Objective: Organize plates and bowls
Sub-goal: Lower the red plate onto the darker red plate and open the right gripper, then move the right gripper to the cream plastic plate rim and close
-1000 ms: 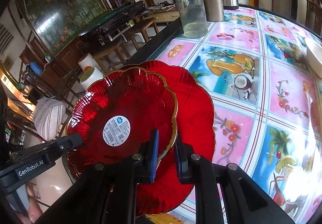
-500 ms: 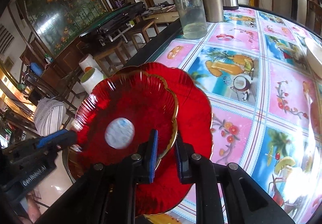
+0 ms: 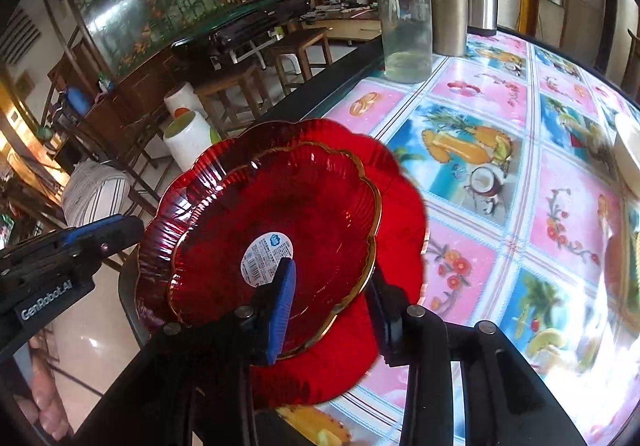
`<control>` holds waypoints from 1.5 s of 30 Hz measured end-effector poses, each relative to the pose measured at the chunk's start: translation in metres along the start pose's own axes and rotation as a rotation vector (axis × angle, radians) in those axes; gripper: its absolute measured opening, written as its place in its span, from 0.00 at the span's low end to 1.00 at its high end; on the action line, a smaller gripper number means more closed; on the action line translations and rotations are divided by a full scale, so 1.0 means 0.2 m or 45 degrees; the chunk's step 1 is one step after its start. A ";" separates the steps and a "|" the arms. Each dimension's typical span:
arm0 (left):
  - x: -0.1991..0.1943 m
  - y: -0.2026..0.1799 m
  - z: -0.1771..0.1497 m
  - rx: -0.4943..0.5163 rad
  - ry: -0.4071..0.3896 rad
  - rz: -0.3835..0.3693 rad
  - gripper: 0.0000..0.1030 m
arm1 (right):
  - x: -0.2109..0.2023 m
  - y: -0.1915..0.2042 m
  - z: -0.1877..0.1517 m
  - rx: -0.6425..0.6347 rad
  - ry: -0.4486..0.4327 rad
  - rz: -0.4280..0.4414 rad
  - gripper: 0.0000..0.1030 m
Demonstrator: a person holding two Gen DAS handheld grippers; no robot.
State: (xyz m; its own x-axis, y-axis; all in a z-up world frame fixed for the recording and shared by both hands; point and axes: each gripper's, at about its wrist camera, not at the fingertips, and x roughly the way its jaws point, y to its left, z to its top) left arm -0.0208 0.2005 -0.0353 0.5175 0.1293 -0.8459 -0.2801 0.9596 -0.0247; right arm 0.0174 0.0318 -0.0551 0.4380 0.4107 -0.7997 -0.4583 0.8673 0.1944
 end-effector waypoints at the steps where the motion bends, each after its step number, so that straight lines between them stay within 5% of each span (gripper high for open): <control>1: 0.00 0.00 0.00 -0.004 -0.001 -0.009 0.16 | -0.02 -0.01 0.00 -0.009 -0.003 -0.008 0.41; 9: -0.03 -0.04 0.00 -0.014 -0.012 -0.048 0.16 | -0.23 -0.17 0.00 0.037 -0.091 0.119 0.54; 13: -0.06 -0.10 -0.01 0.016 -0.025 -0.067 0.16 | -0.32 -0.31 -0.02 0.075 -0.190 0.007 0.59; 21: -0.10 -0.30 -0.05 0.118 -0.028 -0.127 0.16 | -0.39 -0.65 -0.18 0.220 -0.189 -0.093 0.59; 26: -0.11 -0.52 -0.12 0.243 -0.023 -0.179 0.45 | -0.45 -0.83 -0.32 0.285 -0.192 -0.147 0.59; 31: -0.15 -0.77 -0.18 0.379 -0.008 -0.257 0.46 | -0.55 -0.98 -0.44 0.340 -0.217 -0.196 0.59; 35: -0.16 -0.97 -0.26 0.474 0.042 -0.361 0.61 | -0.65 -1.11 -0.54 0.391 -0.251 -0.247 0.60; 45: -0.09 -1.24 -0.48 0.583 0.140 -0.508 0.61 | -0.87 -1.45 -0.77 0.574 -0.365 -0.321 0.63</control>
State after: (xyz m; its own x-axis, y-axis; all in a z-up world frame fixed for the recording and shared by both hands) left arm -0.0385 -0.0648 -0.0643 0.4174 -0.2651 -0.8692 0.3065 0.9415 -0.1400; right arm -0.0449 -0.3341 -0.0593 0.7110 0.1817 -0.6793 0.0336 0.9561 0.2910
